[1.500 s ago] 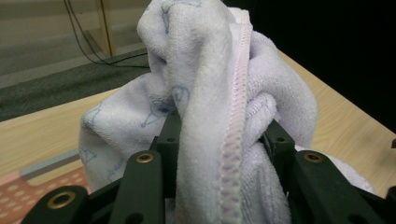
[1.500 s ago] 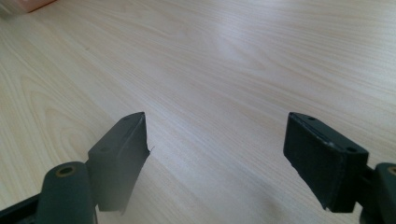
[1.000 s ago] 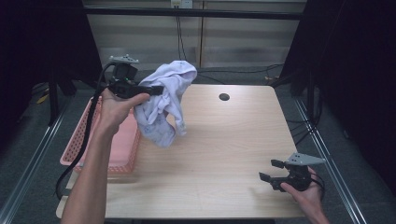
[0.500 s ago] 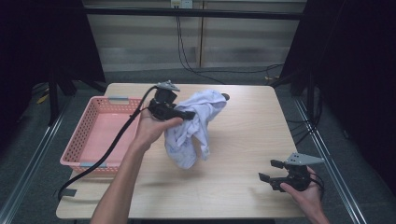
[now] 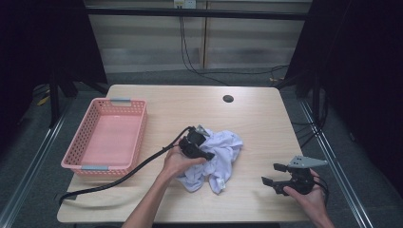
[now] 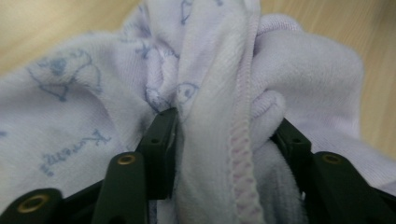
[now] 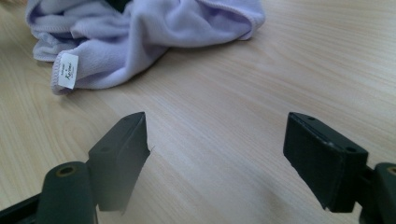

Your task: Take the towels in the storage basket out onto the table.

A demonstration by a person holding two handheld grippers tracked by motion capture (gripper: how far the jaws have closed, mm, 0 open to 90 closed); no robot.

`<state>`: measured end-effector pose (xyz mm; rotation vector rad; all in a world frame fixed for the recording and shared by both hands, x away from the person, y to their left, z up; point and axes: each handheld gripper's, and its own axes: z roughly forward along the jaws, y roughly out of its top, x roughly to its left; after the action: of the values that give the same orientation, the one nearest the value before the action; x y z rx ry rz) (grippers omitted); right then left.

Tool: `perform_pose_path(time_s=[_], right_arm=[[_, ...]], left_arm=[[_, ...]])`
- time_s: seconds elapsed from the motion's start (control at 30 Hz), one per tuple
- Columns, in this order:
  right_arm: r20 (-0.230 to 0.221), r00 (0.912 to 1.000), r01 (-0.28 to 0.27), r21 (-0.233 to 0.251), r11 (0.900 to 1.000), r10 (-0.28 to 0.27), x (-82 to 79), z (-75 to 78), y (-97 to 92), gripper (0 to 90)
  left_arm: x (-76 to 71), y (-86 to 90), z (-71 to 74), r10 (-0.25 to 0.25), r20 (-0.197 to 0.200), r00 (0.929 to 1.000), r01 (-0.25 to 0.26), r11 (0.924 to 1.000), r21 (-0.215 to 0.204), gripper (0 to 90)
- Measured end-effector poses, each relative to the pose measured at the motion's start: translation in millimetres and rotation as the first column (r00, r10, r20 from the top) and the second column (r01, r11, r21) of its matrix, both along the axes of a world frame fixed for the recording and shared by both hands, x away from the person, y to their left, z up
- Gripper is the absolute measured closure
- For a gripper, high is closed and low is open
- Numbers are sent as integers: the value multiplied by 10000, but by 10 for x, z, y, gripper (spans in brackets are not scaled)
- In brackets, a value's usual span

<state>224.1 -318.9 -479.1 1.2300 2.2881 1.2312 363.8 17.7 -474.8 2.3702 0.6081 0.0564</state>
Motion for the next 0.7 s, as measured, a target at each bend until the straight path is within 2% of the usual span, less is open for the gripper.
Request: perform_pose_path(time_s=[0.03, 0.07, 0.1, 0.13, 0.17, 0.2, 0.23, 0.3, 0.33, 0.37, 0.5, 0.53, 0.57, 0.63, 0.67, 0.7], right_arm=[[-6, 10000, -21, -53, 10000, 21, 0, -2, 7, 220], [-54, 10000, -4, -26, 10000, 4, -1, -6, 15, 220], [-54, 10000, -4, -26, 10000, 4, -1, -6, 15, 220], [-188, 9997, -129, 319, 9994, 135, -3, -11, 33, 220], [-188, 9997, -129, 319, 9994, 135, -3, -11, 33, 220], [-159, 9995, -252, 212, 9995, 255, -2, -12, 63, 221], [-159, 9995, -252, 212, 9995, 255, -2, -12, 63, 221], [-172, 9994, -301, 243, 9992, 306, 13, -15, 81, 221], [-201, 9994, -271, 279, 9992, 276, 21, -10, 85, 220], [-96, 9997, -233, 317, 9992, 236, 37, 2, 90, 216], [-33, 9998, -196, 329, 9993, 197, 56, 33, 134, 216], [7, 9993, -371, 262, 9990, 371, 83, 62, 200, 216], [68, 9989, -455, 196, 9988, 454, 90, 76, 230, 216], [136, 9978, -647, 104, 9979, 645, 87, 113, 332, 217], [110, 9964, -844, 113, 9964, 843, 78, 122, 392, 224], [110, 9964, -844, 113, 9964, 843, 78, 122, 392, 224]], left_arm=[[0, 0, 0, 0, 0, 10000, 0, 10000, 0, 436], [-6, 4, -6, 76, -216, 9997, -84, 9993, -373, 394], [-6, 4, -6, 76, -216, 9997, -84, 9993, -373, 352], [-11, 19, 20, -2, -535, 9986, -32, 9980, -631, 315], [-11, 19, 20, -2, -535, 9986, -32, 9980, -631, 276], [-14, 48, 84, -82, -757, 9971, 10, 9954, -957, 241], [-14, 48, 84, -82, -757, 9971, 10, 9954, -957, 224], [-22, 111, 177, -169, -657, 9977, 76, 9902, -1391, 218], [-25, 139, 210, -17, -676, 9977, -87, 9883, -1522, 228], [-51, 212, 302, 124, -522, 9986, -204, 9877, -1550, 194], [-140, 359, 439, 252, -212, 9995, -285, 9851, -1695, 225], [-185, 438, 484, 308, -189, 9993, -337, 9831, -1798, 237], [-266, 550, 514, 368, -228, 9991, -408, 9774, -2076, 251], [-384, 669, 528, 718, -124, 9973, -729, 9805, -1824, 302], [-384, 669, 528, 718, -124, 9973, -729, 9805, -1824, 316], [-466, 734, 525, 1017, 84, 9948, -984, 9779, -1842, 316]])
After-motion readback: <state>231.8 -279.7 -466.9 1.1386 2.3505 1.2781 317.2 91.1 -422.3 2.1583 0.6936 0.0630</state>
